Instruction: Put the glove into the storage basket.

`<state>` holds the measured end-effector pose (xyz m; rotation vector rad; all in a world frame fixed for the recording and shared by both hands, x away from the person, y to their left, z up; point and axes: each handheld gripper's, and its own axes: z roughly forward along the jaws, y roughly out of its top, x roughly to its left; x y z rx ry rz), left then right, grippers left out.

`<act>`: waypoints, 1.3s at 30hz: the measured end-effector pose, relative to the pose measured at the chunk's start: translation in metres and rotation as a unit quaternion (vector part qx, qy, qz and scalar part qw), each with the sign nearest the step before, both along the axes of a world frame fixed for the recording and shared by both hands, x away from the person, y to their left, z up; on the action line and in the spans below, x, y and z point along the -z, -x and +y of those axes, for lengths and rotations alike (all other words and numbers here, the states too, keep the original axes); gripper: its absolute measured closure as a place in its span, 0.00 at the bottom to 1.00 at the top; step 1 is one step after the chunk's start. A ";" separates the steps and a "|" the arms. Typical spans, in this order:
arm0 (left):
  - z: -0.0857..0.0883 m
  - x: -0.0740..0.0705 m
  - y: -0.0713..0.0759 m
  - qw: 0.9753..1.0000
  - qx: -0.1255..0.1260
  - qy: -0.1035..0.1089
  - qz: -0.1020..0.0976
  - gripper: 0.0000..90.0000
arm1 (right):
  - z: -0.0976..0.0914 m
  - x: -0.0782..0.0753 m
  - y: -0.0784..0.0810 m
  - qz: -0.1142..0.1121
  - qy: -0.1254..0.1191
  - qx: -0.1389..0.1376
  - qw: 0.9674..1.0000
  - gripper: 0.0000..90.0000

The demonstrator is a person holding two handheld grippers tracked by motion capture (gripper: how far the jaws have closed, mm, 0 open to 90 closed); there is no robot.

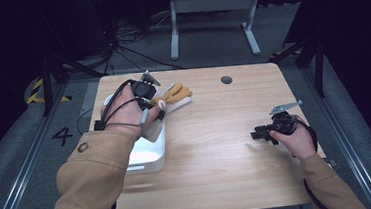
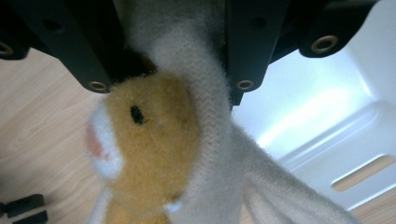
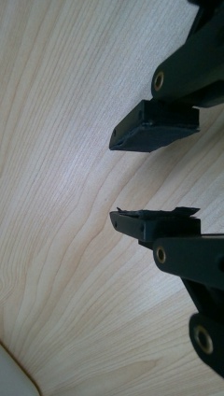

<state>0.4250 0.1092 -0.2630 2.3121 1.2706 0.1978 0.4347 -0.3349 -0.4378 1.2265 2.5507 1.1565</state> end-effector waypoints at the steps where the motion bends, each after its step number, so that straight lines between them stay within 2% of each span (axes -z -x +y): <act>1: 0.002 0.000 -0.001 1.000 -0.008 -0.002 0.001 0.75 | 0.000 0.000 0.001 0.000 0.001 0.001 1.000 0.66; 5: 0.012 0.002 -0.005 0.999 -0.038 -0.001 0.013 0.75 | -0.002 0.001 0.003 0.002 0.000 0.005 1.000 0.66; 7: 0.017 0.003 -0.007 0.998 -0.057 0.006 0.019 0.75 | -0.003 0.001 0.004 0.003 -0.002 0.007 1.000 0.66; 8: 0.023 0.005 -0.010 0.996 -0.079 0.015 0.028 0.74 | -0.005 0.000 0.005 0.002 -0.002 0.010 1.000 0.66; 9: 0.023 0.005 -0.010 0.996 -0.079 0.015 0.028 0.74 | -0.005 0.000 0.005 0.002 -0.002 0.010 1.000 0.66; 11: 0.028 0.008 -0.013 0.995 -0.096 0.008 0.030 0.74 | -0.006 0.000 0.007 -0.001 -0.004 0.013 1.000 0.66; 12: 0.031 0.009 -0.015 0.994 -0.106 0.008 0.031 0.75 | -0.008 -0.001 0.008 -0.002 -0.006 0.014 1.000 0.65; 13: 0.036 0.012 -0.017 0.992 -0.120 0.012 0.040 0.75 | -0.008 -0.001 0.009 -0.003 -0.006 0.014 1.000 0.65; 14: 0.036 0.012 -0.017 0.992 -0.120 0.012 0.040 0.75 | -0.008 -0.001 0.009 -0.003 -0.006 0.014 1.000 0.65; 15: 0.039 0.013 -0.018 0.990 -0.130 0.014 0.046 0.75 | -0.009 -0.002 0.009 -0.003 -0.005 0.014 1.000 0.65; 21: 0.048 0.021 -0.026 0.984 -0.166 0.011 0.060 0.74 | -0.012 -0.001 0.011 -0.002 -0.006 0.018 1.000 0.65; 23: 0.052 0.026 -0.030 0.981 -0.179 0.018 0.069 0.74 | -0.013 0.000 0.012 -0.001 -0.006 0.020 1.000 0.64; 29: 0.055 0.041 -0.034 0.979 -0.191 0.009 0.072 0.74 | -0.015 0.002 0.012 0.001 -0.006 0.023 1.000 0.64; 32: 0.055 0.053 -0.035 0.978 -0.193 0.008 0.082 0.74 | -0.015 0.003 0.013 0.002 -0.006 0.025 1.000 0.63; 34: 0.055 0.063 -0.036 0.976 -0.198 0.007 0.090 0.74 | -0.016 0.003 0.014 0.002 -0.003 0.026 1.000 0.63; 37: 0.055 0.072 -0.037 0.975 -0.201 0.004 0.095 0.74 | -0.017 0.003 0.014 0.003 -0.004 0.027 1.000 0.63; 39: 0.054 0.080 -0.039 0.973 -0.205 0.011 0.102 0.74 | -0.017 0.003 0.014 0.003 -0.004 0.028 1.000 0.63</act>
